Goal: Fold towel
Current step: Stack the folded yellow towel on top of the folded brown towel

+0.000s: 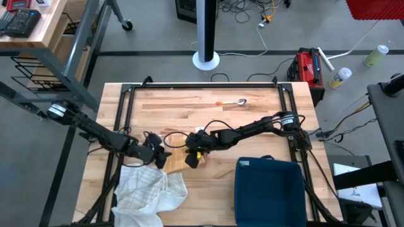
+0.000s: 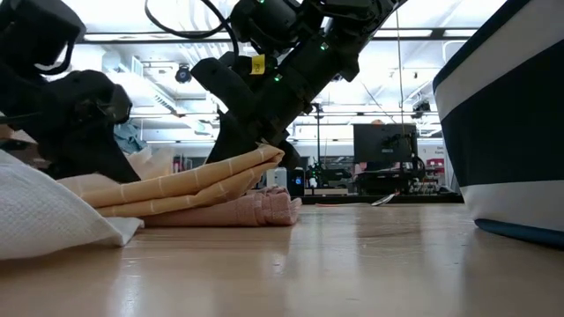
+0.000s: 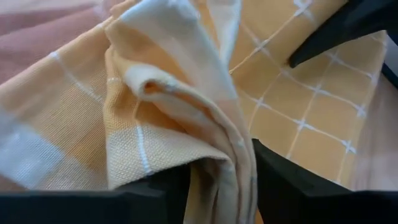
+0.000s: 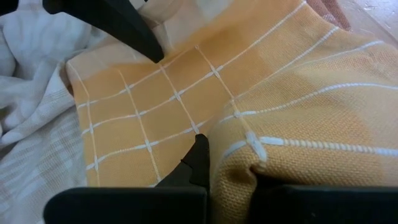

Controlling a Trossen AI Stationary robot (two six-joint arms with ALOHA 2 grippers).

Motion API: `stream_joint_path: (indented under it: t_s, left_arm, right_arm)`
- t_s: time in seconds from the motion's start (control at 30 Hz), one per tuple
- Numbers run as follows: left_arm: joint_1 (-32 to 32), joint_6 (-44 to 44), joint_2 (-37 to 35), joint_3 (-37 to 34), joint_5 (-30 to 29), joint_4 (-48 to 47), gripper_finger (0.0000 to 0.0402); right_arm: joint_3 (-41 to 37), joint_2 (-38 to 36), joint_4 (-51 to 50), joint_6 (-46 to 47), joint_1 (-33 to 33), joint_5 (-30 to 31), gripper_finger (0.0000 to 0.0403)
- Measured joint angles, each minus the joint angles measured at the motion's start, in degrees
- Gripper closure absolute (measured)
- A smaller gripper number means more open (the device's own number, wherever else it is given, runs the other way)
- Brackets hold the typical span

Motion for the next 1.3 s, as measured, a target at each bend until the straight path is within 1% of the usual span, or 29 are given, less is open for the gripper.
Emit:
stream_joint_path:
  t_s: [0.13,0.2,0.4,0.6,0.7,0.83,0.9,1.0,1.1,1.3]
  left_arm:
    - [-0.06,7.45,0.00,1.80,-0.04,0.84,0.0269]
    - [-0.06,9.72,-0.01,2.70,-0.25,0.94,0.0274]
    - [-0.06,10.46,1.19,2.93,-0.45,0.46,0.0281]
    - [-0.06,10.40,1.11,2.93,-0.52,0.52,0.0277]
    - [-0.06,8.39,1.09,2.99,-1.15,-0.92,0.0279]
    - [0.01,-1.37,-0.74,2.98,-5.58,-11.01,0.0281]
    - [0.00,-4.65,-2.08,2.97,-7.46,-14.32,0.0274]
    - [0.00,-5.04,-3.02,2.97,-9.25,-14.73,0.0254]
    - [0.00,-5.55,-3.23,2.97,-9.49,-15.67,0.0228]
    - [0.00,-10.60,-3.23,2.97,-9.77,-20.32,0.0173]
  right_arm:
    - [0.00,0.00,-0.02,0.02,0.00,0.10,0.0399]
    - [0.00,0.00,0.00,0.02,0.00,0.10,0.0399]
    - [0.00,0.00,-0.02,0.02,0.00,0.13,0.0399]
    - [0.00,0.00,-0.02,0.02,0.00,0.13,0.0399]
    - [0.00,0.00,-0.02,0.02,0.00,0.11,0.0399]
    - [0.00,-0.02,-0.02,0.02,0.02,0.13,0.0399]
    - [0.00,-0.02,-0.02,0.02,0.02,0.12,0.0399]
    - [0.00,0.00,-0.02,-0.02,0.02,0.10,0.0399]
    - [0.00,0.00,-0.02,-0.07,0.02,0.10,0.0399]
    - [0.00,0.00,-0.02,-0.04,0.02,0.10,0.0399]
